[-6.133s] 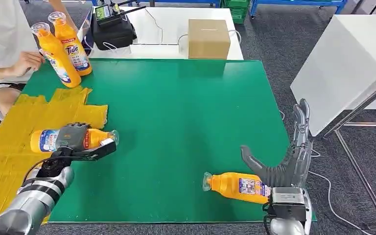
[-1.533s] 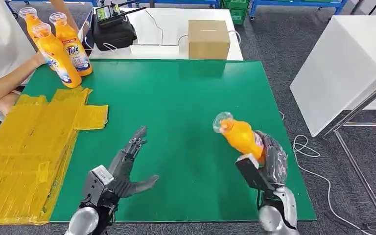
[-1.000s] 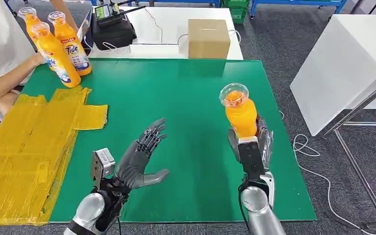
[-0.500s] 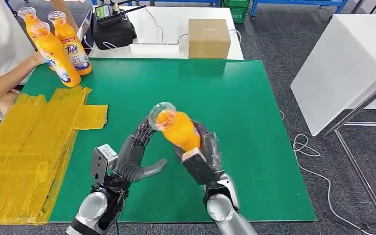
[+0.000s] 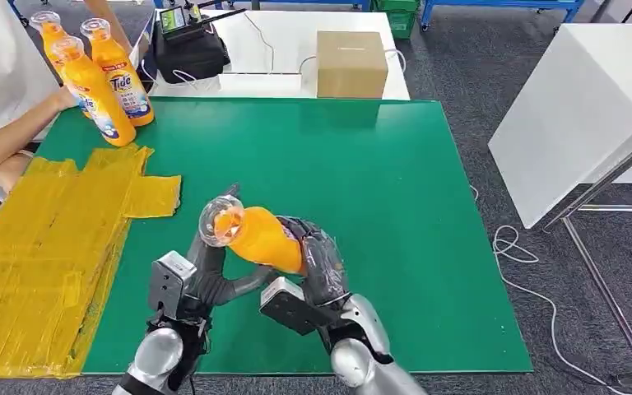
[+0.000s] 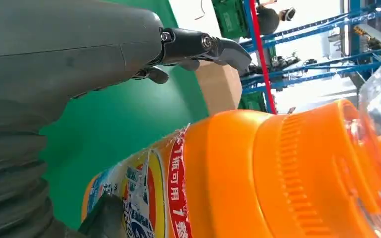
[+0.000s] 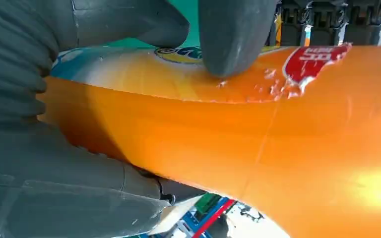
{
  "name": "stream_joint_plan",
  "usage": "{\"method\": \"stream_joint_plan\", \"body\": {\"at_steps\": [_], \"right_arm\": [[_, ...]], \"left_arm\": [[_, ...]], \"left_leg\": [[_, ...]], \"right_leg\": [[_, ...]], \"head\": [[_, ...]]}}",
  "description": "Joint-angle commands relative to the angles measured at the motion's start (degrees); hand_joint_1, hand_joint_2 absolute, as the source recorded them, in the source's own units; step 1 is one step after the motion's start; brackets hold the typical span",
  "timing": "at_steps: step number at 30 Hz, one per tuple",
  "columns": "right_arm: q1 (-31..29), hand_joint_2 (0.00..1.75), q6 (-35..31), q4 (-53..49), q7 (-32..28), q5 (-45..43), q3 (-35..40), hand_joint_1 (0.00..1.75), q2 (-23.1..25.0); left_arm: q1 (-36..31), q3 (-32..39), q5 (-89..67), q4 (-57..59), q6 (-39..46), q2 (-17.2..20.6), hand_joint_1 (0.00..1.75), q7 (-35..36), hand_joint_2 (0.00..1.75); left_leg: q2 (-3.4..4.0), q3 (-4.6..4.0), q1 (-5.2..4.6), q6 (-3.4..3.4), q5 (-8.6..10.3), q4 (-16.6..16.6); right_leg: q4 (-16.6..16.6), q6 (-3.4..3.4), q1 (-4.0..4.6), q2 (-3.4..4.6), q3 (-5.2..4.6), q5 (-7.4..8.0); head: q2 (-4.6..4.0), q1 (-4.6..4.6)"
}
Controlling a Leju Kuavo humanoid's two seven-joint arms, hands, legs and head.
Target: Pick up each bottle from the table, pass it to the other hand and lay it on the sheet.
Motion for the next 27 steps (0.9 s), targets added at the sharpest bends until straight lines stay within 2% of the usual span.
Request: {"method": "stream_joint_plan", "body": {"at_steps": [1, 7, 9, 10, 11, 12, 22, 23, 24, 27], "right_arm": [[-1.78, 1.75, -0.27, 3.56, -0.32, 1.54, 9.07, 1.75, -1.98], [-1.78, 1.75, -0.27, 3.56, -0.32, 1.54, 9.07, 1.75, -1.98], [-2.5, 1.75, -1.0, 5.13, 0.33, 2.86, 9.79, 1.75, -1.72], [-2.62, 1.75, -0.91, 5.44, 0.34, 2.84, 9.84, 1.75, -1.63], [-2.83, 1.75, -1.35, 6.5, 0.47, 2.7, 9.59, 1.75, -1.26], [-3.07, 1.75, -1.54, 7.37, 0.37, 2.63, 9.61, 1.75, -0.98], [-2.68, 1.75, -3.18, 9.34, 1.23, 4.22, 9.77, 1.75, -0.83], [-2.68, 1.75, -3.33, 9.65, 1.22, 4.29, 9.71, 1.75, -0.71], [-2.98, 1.75, -3.2, 10.29, 1.21, 4.34, 9.61, 1.75, -0.53], [-3.28, 1.75, -3.32, 11.2, 0.98, 4.74, 9.54, 1.75, -0.18]], "left_arm": [[-3.08, 3.68, 2.68, 3.6, -0.46, -2.08, 0.0, -0.34, 1.75], [-3.08, 3.68, 2.68, 3.6, -0.46, -2.08, 0.0, -0.34, 1.75], [-1.64, 7.4, 15.32, 1.59, -5.84, -4.3, 0.0, -2.36, 1.75], [-1.5, 7.75, 16.12, 1.27, -5.8, -4.42, 0.02, -2.58, 1.75], [-0.96, 8.62, 17.99, -0.43, -4.68, -5.08, 1.71, -3.74, 1.75], [-0.54, 8.85, 19.84, -1.87, -4.6, -5.18, 1.75, -3.59, 1.75], [1.99, 8.94, 27.24, -5.19, -7.71, -5.0, 1.75, -2.73, 1.75], [2.15, 8.87, 27.46, -5.36, -7.91, -4.98, 0.09, -2.69, 1.75], [1.57, 8.49, 27.33, -4.81, -8.0, -4.85, 0.0, -2.63, 1.75], [0.98, 7.6, 27.38, -4.16, -8.44, -4.61, 0.0, -2.22, 1.75]], "left_leg": [[-0.03, 0.25, 0.03, -0.12, -0.09, -0.05], [-0.05, 0.22, 0.06, -0.1, -0.09, -0.04], [-0.05, 0.29, 0.06, -0.14, -0.12, -0.05], [-0.02, 0.2, 0.07, -0.11, -0.09, -0.03], [0.0, 0.14, 0.07, -0.1, -0.08, -0.02], [-0.01, 0.31, 0.06, -0.15, -0.16, -0.03], [-0.04, 0.22, 0.08, -0.13, -0.1, -0.07], [-0.06, 0.16, 0.09, -0.12, -0.07, -0.06], [-0.11, 0.28, 0.08, -0.15, -0.11, -0.08], [-0.14, 0.27, 0.1, -0.16, -0.11, -0.07]], "right_leg": [[-0.07, -0.04, 0.02, -0.11, 0.28, -0.1], [-0.07, -0.03, 0.02, -0.12, 0.23, -0.1], [-0.08, -0.03, 0.02, -0.14, 0.29, -0.13], [-0.07, -0.03, 0.03, -0.1, 0.19, -0.09], [-0.06, -0.03, 0.04, -0.08, 0.14, -0.07], [-0.06, -0.04, 0.02, -0.11, 0.31, -0.15], [-0.12, -0.04, 0.04, -0.17, 0.2, -0.11], [-0.11, -0.04, 0.04, -0.18, 0.14, -0.09], [-0.13, -0.04, 0.04, -0.25, 0.27, -0.14], [-0.13, -0.05, 0.05, -0.27, 0.28, -0.14]], "head": [[0.0, -0.02], [0.0, 0.0], [0.0, 0.0], [0.0, 0.0], [0.0, 0.0], [0.0, 0.0], [0.0, -0.04], [0.0, -0.04], [0.0, -0.04], [0.0, -0.02]]}}
